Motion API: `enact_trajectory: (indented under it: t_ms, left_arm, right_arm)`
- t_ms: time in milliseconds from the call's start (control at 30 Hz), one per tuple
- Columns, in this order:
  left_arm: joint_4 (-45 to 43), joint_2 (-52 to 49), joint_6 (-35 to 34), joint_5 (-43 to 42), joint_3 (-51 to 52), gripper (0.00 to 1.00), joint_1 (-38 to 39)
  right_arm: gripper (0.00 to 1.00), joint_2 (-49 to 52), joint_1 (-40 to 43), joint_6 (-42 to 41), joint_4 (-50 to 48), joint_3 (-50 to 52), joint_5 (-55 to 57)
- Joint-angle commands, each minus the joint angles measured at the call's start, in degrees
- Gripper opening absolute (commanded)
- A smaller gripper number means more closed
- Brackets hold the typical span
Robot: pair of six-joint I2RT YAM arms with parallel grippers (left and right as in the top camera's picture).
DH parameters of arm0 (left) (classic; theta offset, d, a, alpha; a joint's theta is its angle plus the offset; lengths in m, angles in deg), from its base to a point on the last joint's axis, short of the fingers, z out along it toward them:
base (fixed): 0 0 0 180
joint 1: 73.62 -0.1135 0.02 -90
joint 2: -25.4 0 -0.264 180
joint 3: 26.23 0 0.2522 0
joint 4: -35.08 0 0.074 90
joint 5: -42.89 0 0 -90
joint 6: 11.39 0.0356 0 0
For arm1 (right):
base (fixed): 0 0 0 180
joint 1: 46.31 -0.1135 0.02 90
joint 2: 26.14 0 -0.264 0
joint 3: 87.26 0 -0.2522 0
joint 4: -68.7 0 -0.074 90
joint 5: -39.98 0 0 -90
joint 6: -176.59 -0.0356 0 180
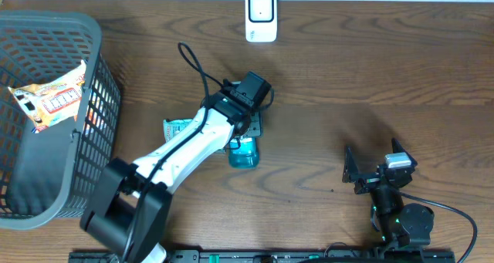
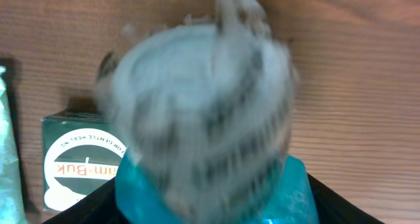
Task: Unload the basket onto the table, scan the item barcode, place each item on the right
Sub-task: 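Carry the mouthwash bottle out and stand it right of the tin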
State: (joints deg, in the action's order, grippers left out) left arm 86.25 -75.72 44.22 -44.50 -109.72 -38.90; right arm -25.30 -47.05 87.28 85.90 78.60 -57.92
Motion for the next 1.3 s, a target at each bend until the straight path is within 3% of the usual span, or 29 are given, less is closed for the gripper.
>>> enact_trajectory:
  t_ms: [0, 867, 1000, 1267]
  left_arm:
    - [-0.2, -1.6, 1.4, 1.5, -1.3, 0.68, 0.1]
    - [-8.0, -7.6, 2.3, 1.5, 1.7, 0.69, 1.0]
    - [-8.2, -7.6, 5.2, 1.5, 1.5, 1.0, 2.2]
    - [3.0, -2.9, 10.2, 1.6, -8.1, 0.98, 2.2]
  right_arm:
    - [0.99, -0.5, -0.5, 0.2, 0.2, 0.1, 0.1]
    - [0.99, -0.5, -0.5, 0.2, 0.2, 0.1, 0.1]
    - [0.99, -0.5, -0.5, 0.2, 0.2, 0.1, 0.1]
    - [0.99, -0.5, -0.5, 0.2, 0.2, 0.1, 0.1]
